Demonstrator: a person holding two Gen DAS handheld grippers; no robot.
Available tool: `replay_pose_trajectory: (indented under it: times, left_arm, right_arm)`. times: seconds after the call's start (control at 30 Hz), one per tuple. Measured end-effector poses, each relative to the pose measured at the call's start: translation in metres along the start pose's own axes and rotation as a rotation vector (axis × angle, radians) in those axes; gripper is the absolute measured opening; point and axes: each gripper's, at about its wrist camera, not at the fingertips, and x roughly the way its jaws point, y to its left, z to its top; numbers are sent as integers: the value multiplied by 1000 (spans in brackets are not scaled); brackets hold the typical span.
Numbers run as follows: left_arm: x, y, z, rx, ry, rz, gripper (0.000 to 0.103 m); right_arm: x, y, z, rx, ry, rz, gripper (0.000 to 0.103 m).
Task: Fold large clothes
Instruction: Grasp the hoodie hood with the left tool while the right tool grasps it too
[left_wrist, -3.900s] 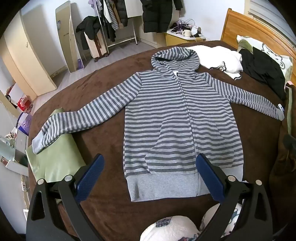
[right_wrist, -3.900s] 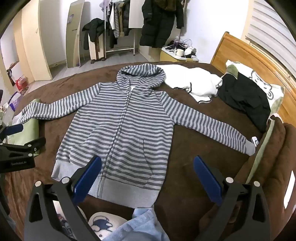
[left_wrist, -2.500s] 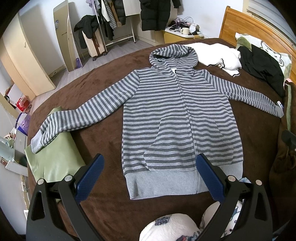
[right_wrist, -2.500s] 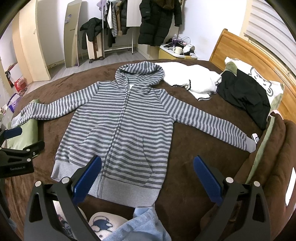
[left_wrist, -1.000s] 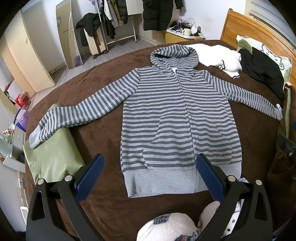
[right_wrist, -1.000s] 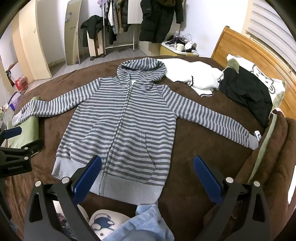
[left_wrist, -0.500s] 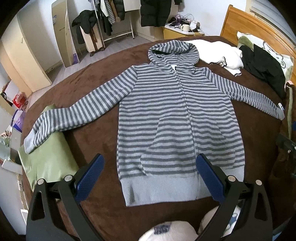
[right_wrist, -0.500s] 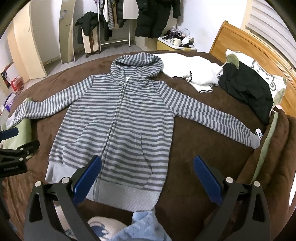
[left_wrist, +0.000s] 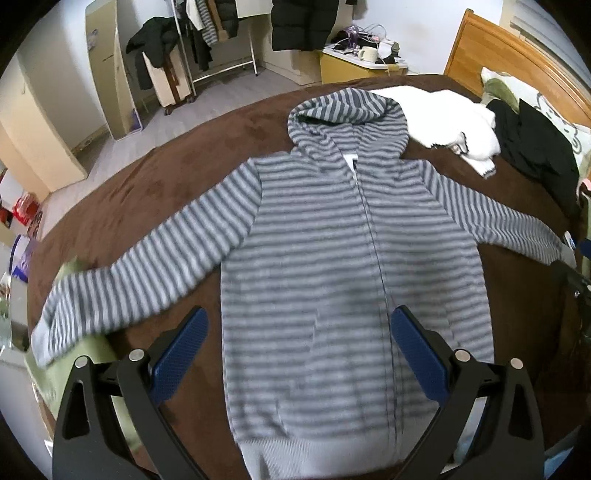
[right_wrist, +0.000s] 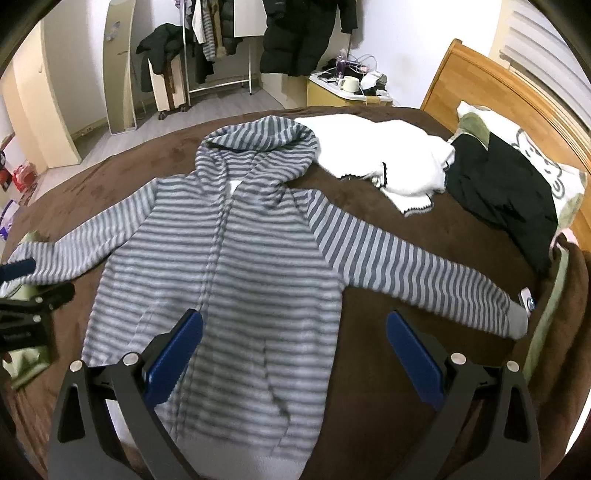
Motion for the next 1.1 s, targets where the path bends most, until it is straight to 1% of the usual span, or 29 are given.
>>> replay_pose_trajectory:
  times: [0.07, 0.1, 0.13, 0.17, 0.23, 0.27, 0.33, 0.43, 0.5, 0.57, 0.67, 0.77, 0.83, 0.9, 0.97, 1.07, 1.1]
  left_arm:
    - [16, 5, 22, -20, 9, -29, 97]
    - [28, 7, 39, -26, 10, -39, 97]
    - [35, 8, 47, -23, 7, -34, 97]
    - [49, 9, 65, -9, 1, -19, 97]
    - [70, 10, 88, 4, -6, -6, 97]
    - [85, 11, 104, 14, -8, 7, 97]
    - [106, 12, 125, 32, -14, 25, 97]
    - [141, 10, 162, 61, -17, 47, 97]
    - [163, 9, 184, 65, -13, 41, 97]
    - [178, 7, 199, 66, -20, 45, 97]
    - [209, 4, 221, 58, -9, 51, 97]
    - [230, 3, 234, 31, 6, 11, 97]
    - [245, 1, 243, 29, 8, 9, 97]
    - [258, 2, 253, 17, 7, -33, 97]
    - [269, 4, 264, 7, -3, -59, 97]
    - [286, 6, 281, 35, 1, -100, 97]
    - [289, 5, 285, 54, 2, -98, 97]
  right_arm:
    - [16, -2, 16, -9, 3, -4, 97]
    - [29, -5, 30, -10, 3, -4, 97]
    - [37, -7, 37, -12, 1, -5, 97]
    - [47, -9, 47, -15, -2, -3, 97]
    - [72, -12, 72, -30, -9, -4, 97]
    - [85, -14, 85, -36, -17, 0, 97]
    - [106, -14, 106, -40, -27, 17, 97]
    - [138, -14, 143, -53, -77, 36, 97]
    - [159, -12, 166, -77, -93, 48, 97]
    - [181, -10, 189, -94, -117, 62, 97]
    - [210, -8, 216, -104, -112, 74, 97]
    - [244, -7, 241, -105, -97, 90, 97]
    - [261, -9, 250, -105, -89, 100, 97]
    - [281, -14, 260, -100, -83, 110, 97]
    - [295, -21, 271, -91, -82, 149, 96]
    - [310, -31, 286, -115, -112, 205, 95]
    - [315, -32, 289, -131, -107, 196, 95]
